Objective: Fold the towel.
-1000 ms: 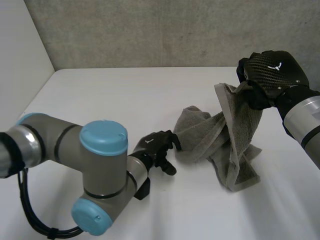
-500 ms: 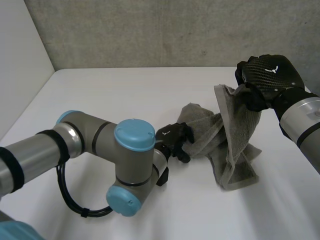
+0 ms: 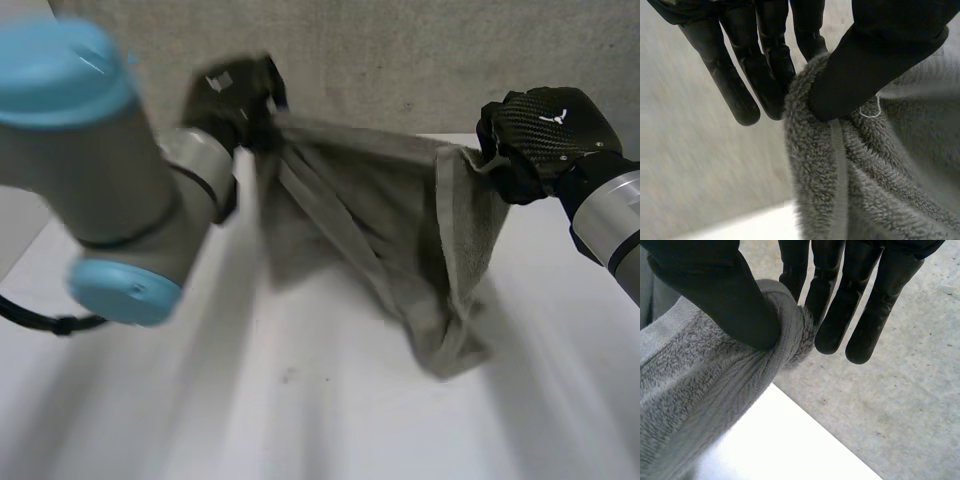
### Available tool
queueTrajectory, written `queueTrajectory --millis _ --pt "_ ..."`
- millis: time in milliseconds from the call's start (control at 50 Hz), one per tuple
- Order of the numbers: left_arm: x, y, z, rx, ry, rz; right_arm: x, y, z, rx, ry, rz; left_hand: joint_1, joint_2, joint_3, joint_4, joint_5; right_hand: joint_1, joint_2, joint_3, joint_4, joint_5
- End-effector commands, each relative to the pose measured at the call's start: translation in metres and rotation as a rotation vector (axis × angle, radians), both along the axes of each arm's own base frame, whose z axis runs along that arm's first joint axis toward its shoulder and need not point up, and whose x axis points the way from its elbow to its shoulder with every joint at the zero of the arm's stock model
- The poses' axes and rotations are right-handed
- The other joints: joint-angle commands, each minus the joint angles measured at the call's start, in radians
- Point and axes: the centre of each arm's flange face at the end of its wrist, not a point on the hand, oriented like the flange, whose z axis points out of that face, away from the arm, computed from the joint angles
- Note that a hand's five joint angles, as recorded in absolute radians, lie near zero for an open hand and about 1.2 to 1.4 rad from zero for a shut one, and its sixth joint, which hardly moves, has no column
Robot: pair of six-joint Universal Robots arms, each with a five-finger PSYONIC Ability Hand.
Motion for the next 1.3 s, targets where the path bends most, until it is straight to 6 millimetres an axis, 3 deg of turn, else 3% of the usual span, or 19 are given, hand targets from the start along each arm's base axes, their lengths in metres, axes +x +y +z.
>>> queueTrajectory --millis 20,80,280,340,460,520,560,580,600,620,660,680,720,840,940,980,1100,1160,1300 --pt "0.01 0.009 0.024 -0.129 -0.142 0.023 0.011 0.01 -0.01 0.012 0.04 0.148 0.221 0.181 0.182 0.179 0.197 0.421 0.221 0.212 0.202 0.254" --pt "0.013 0.01 0.001 -0.077 -0.25 0.025 0.014 0.013 -0.016 0.02 0.069 0.189 0.221 0.181 0.182 0.179 0.197 0.421 0.221 0.212 0.202 0.254" --pt "0.025 0.014 -0.125 0.242 -0.519 -0.015 0.014 0.025 -0.099 0.255 0.412 0.308 0.221 0.181 0.182 0.179 0.197 0.421 0.221 0.212 0.202 0.254" --pt "0.027 0.019 -0.148 0.301 -0.56 -0.029 0.014 0.031 -0.111 0.292 0.483 0.349 0.221 0.181 0.182 0.179 0.197 0.421 0.221 0.212 0.202 0.254" --pt "0.024 0.014 -0.156 0.301 -0.564 -0.03 0.018 0.02 -0.119 0.289 0.501 0.363 0.221 0.181 0.182 0.179 0.197 0.421 0.221 0.212 0.202 0.254" --pt "0.015 -0.004 -0.14 0.219 -0.527 -0.01 0.027 -0.002 -0.108 0.184 0.494 0.339 0.221 0.181 0.182 0.179 0.197 0.421 0.221 0.212 0.202 0.254" --pt "0.009 -0.018 -0.123 0.14 -0.495 0.011 0.036 -0.037 -0.076 -0.031 0.48 0.235 0.221 0.181 0.182 0.179 0.197 0.421 0.221 0.212 0.202 0.254" --pt "0.006 -0.038 -0.1 0.037 -0.458 0.048 0.036 -0.037 -0.076 -0.032 0.48 0.234 0.221 0.181 0.182 0.179 0.197 0.421 0.221 0.212 0.202 0.254" --pt "0.005 -0.057 -0.07 -0.085 -0.42 0.096 0.039 -0.056 -0.049 -0.176 0.458 0.151 0.221 0.181 0.182 0.179 0.197 0.421 0.221 0.212 0.202 0.254" --pt "0.005 -0.057 -0.069 -0.086 -0.42 0.096 0.039 -0.056 -0.049 -0.177 0.458 0.15 0.221 0.181 0.182 0.179 0.197 0.421 0.221 0.212 0.202 0.254" --pt "0.008 -0.086 0.001 -0.358 -0.334 0.209 0.047 -0.079 0.015 -0.477 0.362 0.008 0.221 0.181 0.182 0.179 0.197 0.421 0.221 0.212 0.202 0.254" --pt "0.008 -0.086 0.001 -0.359 -0.334 0.209 0.047 -0.079 0.016 -0.478 0.361 0.007 0.221 0.181 0.182 0.179 0.197 0.421 0.221 0.212 0.202 0.254" --pt "0.015 -0.093 0.066 -0.591 -0.215 0.305 0.051 -0.081 0.071 -0.735 0.265 -0.055 0.221 0.181 0.182 0.179 0.197 0.421 0.221 0.212 0.202 0.254" --pt "0.023 -0.08 0.099 -0.691 -0.138 0.34 0.057 -0.071 0.08 -0.826 0.237 0.034 0.221 0.181 0.182 0.179 0.197 0.421 0.221 0.212 0.202 0.254" --pt "0.029 -0.069 0.048 -0.532 -0.253 0.29 0.063 -0.052 0.014 -0.644 0.324 0.286 0.221 0.181 0.182 0.179 0.197 0.421 0.221 0.212 0.202 0.254" --pt "0.034 -0.058 0.001 -0.415 -0.338 0.25 0.063 -0.045 -0.002 -0.592 0.341 0.34 0.221 0.181 0.182 0.179 0.197 0.421 0.221 0.212 0.202 0.254" --pt "0.042 -0.037 -0.071 -0.238 -0.453 0.189 0.046 -0.03 -0.057 -0.385 0.415 0.436 0.221 0.181 0.182 0.179 0.197 0.421 0.221 0.212 0.202 0.254" --pt "0.05 -0.01 -0.131 -0.081 -0.551 0.125 0.034 -0.025 -0.083 -0.285 0.458 0.441 0.221 0.181 0.182 0.179 0.197 0.421 0.221 0.212 0.202 0.254" --pt "0.046 0.016 -0.18 0.034 -0.633 0.046 0.025 -0.008 -0.139 -0.098 0.507 0.486 0.221 0.181 0.182 0.179 0.197 0.421 0.221 0.212 0.202 0.254"
